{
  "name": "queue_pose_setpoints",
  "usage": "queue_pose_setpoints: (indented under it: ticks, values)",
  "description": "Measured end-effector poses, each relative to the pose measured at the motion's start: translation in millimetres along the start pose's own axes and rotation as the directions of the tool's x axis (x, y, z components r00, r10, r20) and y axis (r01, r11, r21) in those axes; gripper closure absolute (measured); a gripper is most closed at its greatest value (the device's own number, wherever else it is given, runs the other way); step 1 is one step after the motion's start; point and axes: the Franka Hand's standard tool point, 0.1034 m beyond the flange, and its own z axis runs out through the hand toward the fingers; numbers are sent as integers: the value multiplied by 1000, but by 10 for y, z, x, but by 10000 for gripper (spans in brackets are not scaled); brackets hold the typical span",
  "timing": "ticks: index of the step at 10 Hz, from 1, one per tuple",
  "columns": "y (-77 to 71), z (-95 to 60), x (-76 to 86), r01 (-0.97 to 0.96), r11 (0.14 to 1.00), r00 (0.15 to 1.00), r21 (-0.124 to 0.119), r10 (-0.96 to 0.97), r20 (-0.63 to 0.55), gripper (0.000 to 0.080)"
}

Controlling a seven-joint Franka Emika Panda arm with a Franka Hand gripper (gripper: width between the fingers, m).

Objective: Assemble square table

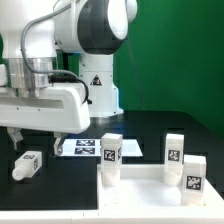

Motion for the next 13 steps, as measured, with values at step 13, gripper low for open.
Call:
queue_pose_setpoints:
  ticks: [13]
  values:
    - [448,385,-232,36,997,999,-61,-33,42,421]
